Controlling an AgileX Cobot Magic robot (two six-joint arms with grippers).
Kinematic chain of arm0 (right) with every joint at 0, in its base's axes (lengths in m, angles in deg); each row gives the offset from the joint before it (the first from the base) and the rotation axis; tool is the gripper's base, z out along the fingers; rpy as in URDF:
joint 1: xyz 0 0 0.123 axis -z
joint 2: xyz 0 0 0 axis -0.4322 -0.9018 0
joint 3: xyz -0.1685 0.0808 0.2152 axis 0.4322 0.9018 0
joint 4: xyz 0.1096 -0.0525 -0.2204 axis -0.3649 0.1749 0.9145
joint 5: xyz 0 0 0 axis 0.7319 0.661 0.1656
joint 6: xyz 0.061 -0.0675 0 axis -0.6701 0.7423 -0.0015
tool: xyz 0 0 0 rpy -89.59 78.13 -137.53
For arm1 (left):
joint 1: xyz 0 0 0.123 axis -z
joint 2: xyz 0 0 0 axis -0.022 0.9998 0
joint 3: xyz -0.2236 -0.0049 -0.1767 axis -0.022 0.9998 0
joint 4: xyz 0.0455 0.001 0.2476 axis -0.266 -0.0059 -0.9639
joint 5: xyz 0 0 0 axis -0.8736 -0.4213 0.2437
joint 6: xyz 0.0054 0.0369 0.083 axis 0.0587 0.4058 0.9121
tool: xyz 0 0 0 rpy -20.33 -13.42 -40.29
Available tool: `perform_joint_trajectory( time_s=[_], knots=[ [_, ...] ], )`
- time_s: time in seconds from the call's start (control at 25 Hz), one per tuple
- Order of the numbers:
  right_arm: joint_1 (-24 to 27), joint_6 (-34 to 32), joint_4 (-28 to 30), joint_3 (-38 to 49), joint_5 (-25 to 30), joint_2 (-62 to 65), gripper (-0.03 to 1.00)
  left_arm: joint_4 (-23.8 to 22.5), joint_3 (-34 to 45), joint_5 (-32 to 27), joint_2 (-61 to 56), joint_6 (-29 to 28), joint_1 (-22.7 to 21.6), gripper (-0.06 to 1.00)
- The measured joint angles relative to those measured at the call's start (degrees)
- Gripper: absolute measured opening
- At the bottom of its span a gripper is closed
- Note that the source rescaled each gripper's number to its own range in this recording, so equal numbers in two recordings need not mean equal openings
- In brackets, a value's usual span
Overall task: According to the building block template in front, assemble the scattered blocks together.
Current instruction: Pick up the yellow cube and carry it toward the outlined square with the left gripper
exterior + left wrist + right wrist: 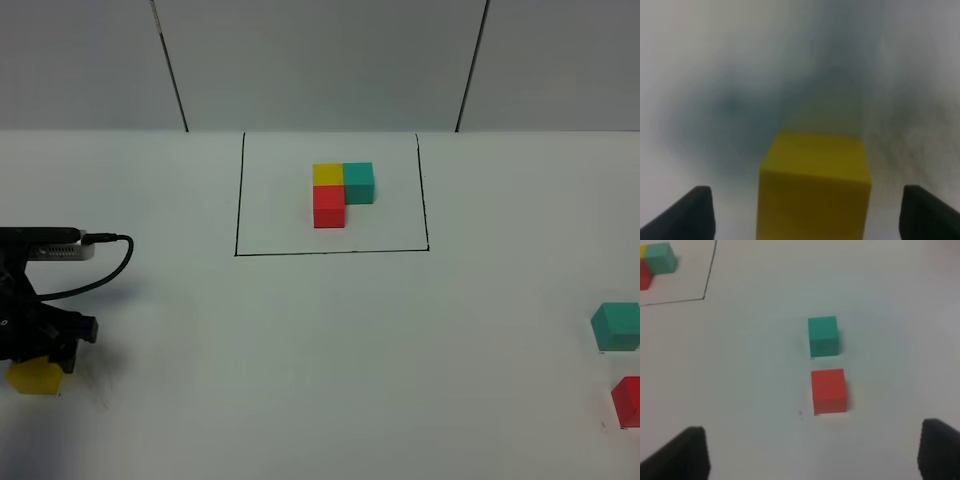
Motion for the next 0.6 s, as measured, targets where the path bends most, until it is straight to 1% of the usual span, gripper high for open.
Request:
perform_joint_trajectory(
  time_s=[0.28,0.4,0.48,0.56,0.6],
  knots=[
    [0.0,0.0,0.0,0.0,0.0,0.0,0.71,0.0,0.0,0.97,1.81,-0.1,0.0,0.65],
    [0.0,0.0,0.0,0.0,0.0,0.0,0.71,0.0,0.0,0.96,2.4,-0.38,0.0,0.62],
    [0.0,0.0,0.0,0.0,0.0,0.0,0.71,0.0,0.0,0.89,2.58,-0.47,0.0,0.53],
    [0.0,0.0,0.0,0.0,0.0,0.0,0.71,0.0,0.0,0.85,2.58,-0.47,0.0,0.37],
    [0.0,0.0,0.0,0.0,0.0,0.0,0.71,0.0,0.0,0.85,2.58,-0.47,0.0,0.25]
  ],
)
